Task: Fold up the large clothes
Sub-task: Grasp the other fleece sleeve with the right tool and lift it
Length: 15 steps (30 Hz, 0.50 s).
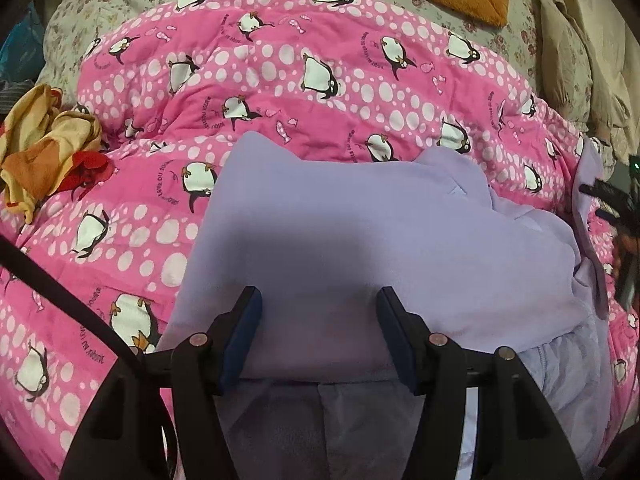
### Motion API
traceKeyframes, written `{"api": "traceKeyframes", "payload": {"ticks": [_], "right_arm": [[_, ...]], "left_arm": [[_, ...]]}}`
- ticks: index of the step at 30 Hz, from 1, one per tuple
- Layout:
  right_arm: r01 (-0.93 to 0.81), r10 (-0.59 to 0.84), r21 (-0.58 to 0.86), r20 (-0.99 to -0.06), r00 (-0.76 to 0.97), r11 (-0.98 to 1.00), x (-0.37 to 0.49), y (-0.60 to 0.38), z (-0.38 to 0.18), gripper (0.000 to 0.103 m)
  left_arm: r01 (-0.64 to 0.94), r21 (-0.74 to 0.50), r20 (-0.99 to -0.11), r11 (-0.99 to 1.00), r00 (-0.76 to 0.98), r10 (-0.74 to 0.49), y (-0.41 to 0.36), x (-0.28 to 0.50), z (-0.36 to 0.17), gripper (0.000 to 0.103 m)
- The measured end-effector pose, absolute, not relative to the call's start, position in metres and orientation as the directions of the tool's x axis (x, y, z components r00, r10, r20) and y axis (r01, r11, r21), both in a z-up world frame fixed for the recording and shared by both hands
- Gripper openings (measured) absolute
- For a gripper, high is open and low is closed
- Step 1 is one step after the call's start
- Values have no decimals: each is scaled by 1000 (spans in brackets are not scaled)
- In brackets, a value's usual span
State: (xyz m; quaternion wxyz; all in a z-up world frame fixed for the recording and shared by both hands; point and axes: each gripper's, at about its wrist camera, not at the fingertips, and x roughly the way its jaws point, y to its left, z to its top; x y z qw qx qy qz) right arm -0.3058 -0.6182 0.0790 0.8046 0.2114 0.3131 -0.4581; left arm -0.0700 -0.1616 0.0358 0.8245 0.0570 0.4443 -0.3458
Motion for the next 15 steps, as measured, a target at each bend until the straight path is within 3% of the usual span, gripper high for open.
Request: {"api": "traceKeyframes", "payload": {"ticks": [3, 4, 8, 10, 15], "right_arm": [[888, -651, 51, -661, 374, 457, -293, -639, 82, 80], [895, -659, 51, -659, 363, 443, -291, -645, 82, 75], [896, -615, 105, -692, 378, 432, -287, -678, 73, 31], [888, -612, 120, -683, 399, 445, -290, -680, 74, 20], [819, -555, 199, -648, 522, 538, -308, -657, 89, 13]], "left_arm": [[621, -221, -772, 752, 360, -524, -162, -67, 34, 31], [623, -221, -772, 751, 359, -525, -162, -67, 34, 31], [630, -218, -771, 745, 357, -527, -163, -65, 32, 31], [630, -219, -771, 745, 357, -528, -164, -65, 32, 31], [616, -237, -760, 751, 364, -538, -160, -66, 36, 31]]}}
